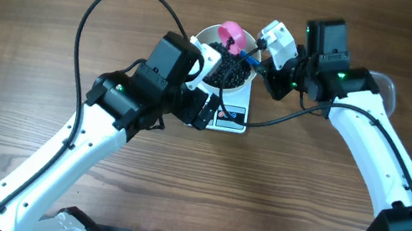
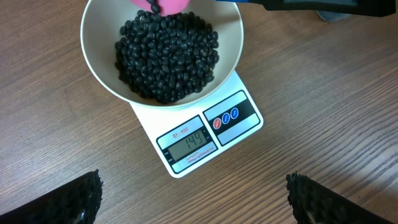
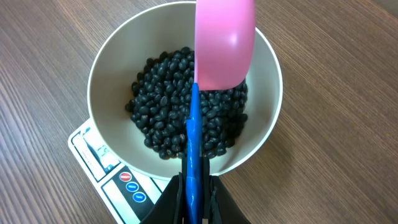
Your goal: Scoop item into bowl and weigh 150g on scale
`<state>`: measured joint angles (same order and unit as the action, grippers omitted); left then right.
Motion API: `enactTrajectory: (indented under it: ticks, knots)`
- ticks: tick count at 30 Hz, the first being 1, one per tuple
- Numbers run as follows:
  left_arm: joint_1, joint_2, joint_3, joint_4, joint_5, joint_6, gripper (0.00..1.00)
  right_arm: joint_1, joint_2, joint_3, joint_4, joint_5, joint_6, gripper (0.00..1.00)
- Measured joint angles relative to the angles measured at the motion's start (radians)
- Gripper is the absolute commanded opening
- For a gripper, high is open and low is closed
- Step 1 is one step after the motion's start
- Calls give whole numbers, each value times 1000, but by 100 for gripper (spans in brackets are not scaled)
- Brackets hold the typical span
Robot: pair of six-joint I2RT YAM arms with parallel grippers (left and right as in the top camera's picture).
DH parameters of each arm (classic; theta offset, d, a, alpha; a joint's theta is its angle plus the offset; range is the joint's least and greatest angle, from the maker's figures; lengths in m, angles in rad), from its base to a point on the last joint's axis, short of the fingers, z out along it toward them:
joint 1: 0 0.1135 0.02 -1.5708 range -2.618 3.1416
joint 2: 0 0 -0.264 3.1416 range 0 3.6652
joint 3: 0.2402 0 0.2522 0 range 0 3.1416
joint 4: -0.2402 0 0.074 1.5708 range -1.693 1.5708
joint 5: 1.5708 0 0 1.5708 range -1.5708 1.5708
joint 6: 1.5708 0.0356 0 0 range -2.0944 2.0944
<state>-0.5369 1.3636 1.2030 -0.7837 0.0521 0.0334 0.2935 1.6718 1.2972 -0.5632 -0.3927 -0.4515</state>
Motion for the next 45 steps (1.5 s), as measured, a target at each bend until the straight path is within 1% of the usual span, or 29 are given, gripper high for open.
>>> enactTrajectory:
  ticks: [21,38,45]
  knots:
    - [0,0,0,0,0,0,100,0,0,0,25,2,72,5]
    - [0,0,0,0,0,0,100,0,-2,0,25,2,84,4]
    - [0,0,0,0,0,0,100,0,-64,0,24,2,78,4]
